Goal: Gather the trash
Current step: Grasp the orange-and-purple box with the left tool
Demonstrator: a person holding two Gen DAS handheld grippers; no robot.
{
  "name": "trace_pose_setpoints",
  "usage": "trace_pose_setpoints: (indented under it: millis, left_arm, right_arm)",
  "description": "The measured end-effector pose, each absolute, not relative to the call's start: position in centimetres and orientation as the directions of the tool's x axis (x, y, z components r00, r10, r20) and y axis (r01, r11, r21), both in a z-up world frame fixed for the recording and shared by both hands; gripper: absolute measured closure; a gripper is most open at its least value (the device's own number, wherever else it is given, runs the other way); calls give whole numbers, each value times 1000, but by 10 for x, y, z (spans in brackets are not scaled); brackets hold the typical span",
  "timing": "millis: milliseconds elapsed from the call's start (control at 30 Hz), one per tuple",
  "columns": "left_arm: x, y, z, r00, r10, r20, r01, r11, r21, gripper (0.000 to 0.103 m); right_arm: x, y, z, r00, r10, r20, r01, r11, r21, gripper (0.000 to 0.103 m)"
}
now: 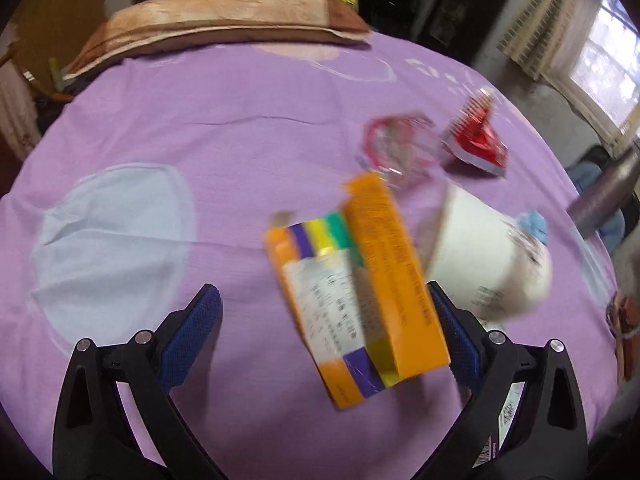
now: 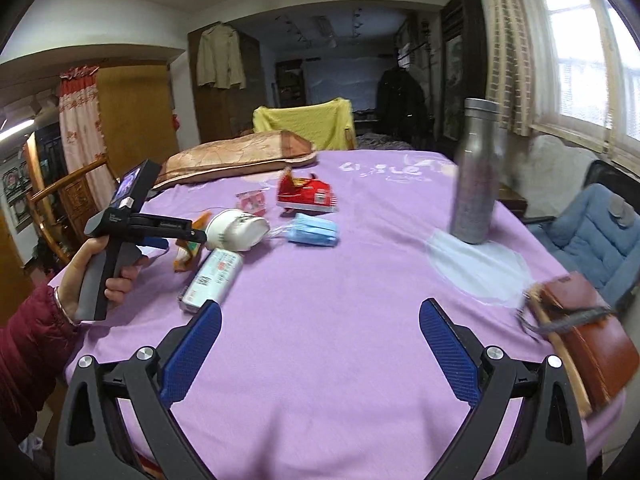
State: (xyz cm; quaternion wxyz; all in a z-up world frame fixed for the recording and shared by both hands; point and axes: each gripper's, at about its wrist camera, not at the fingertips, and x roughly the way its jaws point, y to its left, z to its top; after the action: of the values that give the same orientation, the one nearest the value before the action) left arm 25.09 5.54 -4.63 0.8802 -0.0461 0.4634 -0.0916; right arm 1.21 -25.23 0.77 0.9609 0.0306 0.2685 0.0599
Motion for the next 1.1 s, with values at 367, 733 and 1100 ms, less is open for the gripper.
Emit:
trace_pose_setpoints:
  millis: [367,733,1100]
  left_arm:
    - [250,69,-45,543,-287,-790,162,958,-236,7]
    - [251,34,-60,541,-196,-818,246,967,-69,6]
    - [245,40,-53,505,-359,-785,298,926,-232,20]
  right_arm:
    - [78,-207,-4,796,241,-555,-202,971,131,6]
    - [94,-211,-25,759,268,-593,-191,963,191,6]
    - [104,-223,-37,709,327,-625,-163,938,306,6]
